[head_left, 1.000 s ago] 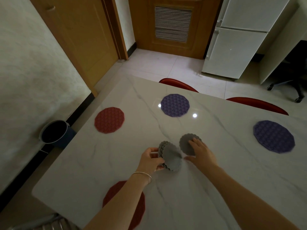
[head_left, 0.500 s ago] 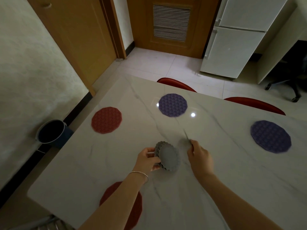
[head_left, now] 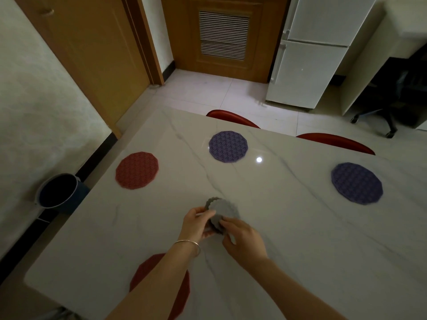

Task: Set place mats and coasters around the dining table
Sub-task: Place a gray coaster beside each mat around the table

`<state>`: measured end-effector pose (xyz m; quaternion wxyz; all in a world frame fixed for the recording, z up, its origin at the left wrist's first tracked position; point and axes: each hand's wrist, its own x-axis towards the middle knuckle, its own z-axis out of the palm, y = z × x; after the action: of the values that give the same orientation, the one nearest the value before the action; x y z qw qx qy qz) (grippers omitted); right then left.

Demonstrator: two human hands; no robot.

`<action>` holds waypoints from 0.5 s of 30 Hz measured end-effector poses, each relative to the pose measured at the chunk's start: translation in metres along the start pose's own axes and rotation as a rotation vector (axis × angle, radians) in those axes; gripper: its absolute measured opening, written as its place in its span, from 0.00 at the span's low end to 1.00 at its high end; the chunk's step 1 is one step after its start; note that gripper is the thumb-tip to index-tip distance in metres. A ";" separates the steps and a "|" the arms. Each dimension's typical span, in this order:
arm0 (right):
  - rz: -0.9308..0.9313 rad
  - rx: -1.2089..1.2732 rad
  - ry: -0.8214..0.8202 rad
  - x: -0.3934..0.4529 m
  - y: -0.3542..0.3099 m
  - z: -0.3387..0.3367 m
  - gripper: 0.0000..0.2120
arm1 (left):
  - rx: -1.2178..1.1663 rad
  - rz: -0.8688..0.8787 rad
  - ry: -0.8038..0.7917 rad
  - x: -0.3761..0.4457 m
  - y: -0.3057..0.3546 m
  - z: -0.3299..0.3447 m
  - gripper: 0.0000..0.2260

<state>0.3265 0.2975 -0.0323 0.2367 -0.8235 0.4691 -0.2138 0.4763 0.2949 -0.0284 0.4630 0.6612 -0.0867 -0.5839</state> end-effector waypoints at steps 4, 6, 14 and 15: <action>0.227 0.146 -0.008 0.006 0.015 -0.004 0.18 | 0.101 0.093 -0.026 -0.003 -0.003 0.001 0.13; 0.368 0.247 0.011 0.014 0.022 -0.010 0.25 | 0.164 0.136 -0.069 -0.006 0.000 0.001 0.15; 0.433 0.448 -0.104 0.016 0.041 -0.029 0.29 | 0.819 0.577 -0.150 -0.027 0.003 -0.010 0.14; 0.396 0.400 -0.084 0.013 0.040 -0.030 0.24 | 0.869 0.625 -0.136 -0.030 0.002 -0.012 0.13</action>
<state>0.2884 0.2629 -0.0302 0.4510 -0.6608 0.5592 -0.2172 0.4782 0.3197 -0.0079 0.2918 0.6953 -0.5426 -0.3702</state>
